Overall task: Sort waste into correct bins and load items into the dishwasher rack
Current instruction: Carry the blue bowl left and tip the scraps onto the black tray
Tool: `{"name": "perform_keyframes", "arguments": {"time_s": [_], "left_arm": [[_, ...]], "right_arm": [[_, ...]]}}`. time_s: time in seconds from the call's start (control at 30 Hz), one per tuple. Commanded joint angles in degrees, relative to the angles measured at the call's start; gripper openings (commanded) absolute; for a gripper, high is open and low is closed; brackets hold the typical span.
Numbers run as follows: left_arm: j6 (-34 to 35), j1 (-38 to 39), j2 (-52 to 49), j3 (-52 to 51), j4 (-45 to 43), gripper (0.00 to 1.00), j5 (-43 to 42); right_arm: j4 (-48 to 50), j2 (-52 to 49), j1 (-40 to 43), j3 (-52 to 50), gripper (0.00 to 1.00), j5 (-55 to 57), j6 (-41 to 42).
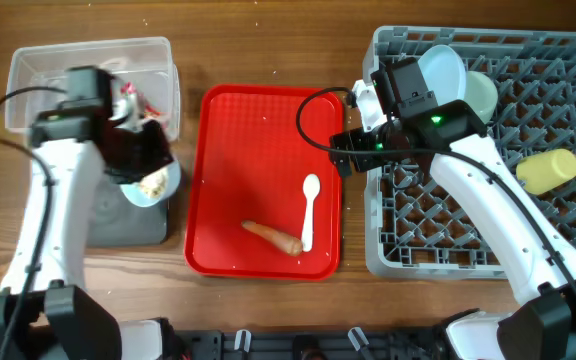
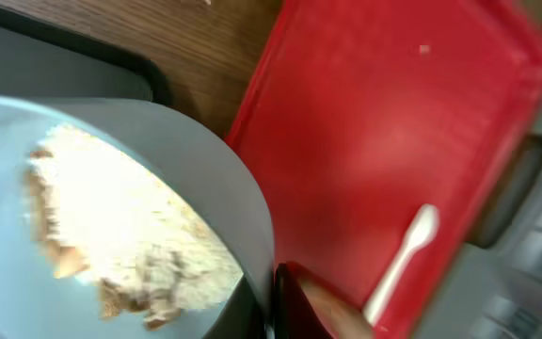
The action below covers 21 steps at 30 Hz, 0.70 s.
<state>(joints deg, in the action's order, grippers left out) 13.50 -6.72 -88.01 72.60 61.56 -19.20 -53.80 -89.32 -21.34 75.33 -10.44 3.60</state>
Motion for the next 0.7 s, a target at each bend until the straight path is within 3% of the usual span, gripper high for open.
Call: {"name": "perform_keyframes", "arguments": {"time_s": [0.0, 0.13, 0.37, 0.47, 0.57, 0.67], "left_arm": [[-11.3, -9.7, 1.0, -0.4, -0.1, 0.04, -16.8], [-16.6, -20.2, 0.8, -4.3, -2.3, 0.04, -26.7], [-17.6, -34.4, 0.1, -12.0, -10.3, 0.04, -42.9], [-17.9, -38.0, -1.0, -13.6, -12.0, 0.04, -48.0], [-23.6, -40.9, -2.8, -13.7, -11.6, 0.04, -60.0], [-23.8, -41.5, -3.8, -13.7, -11.7, 0.04, -62.5]], "right_arm": [[-0.1, -0.6, 0.0, -0.2, 1.00, 0.6, 1.1], [-0.1, -0.6, 0.0, -0.2, 1.00, 0.6, 1.1], [-0.1, -0.6, 0.0, -0.2, 1.00, 0.6, 2.6], [-0.1, -0.6, 0.0, -0.2, 1.00, 0.6, 2.6], [-0.1, -0.6, 0.0, -0.2, 1.00, 0.6, 2.6], [-0.3, -0.6, 0.0, -0.2, 1.00, 0.6, 2.6]]}}
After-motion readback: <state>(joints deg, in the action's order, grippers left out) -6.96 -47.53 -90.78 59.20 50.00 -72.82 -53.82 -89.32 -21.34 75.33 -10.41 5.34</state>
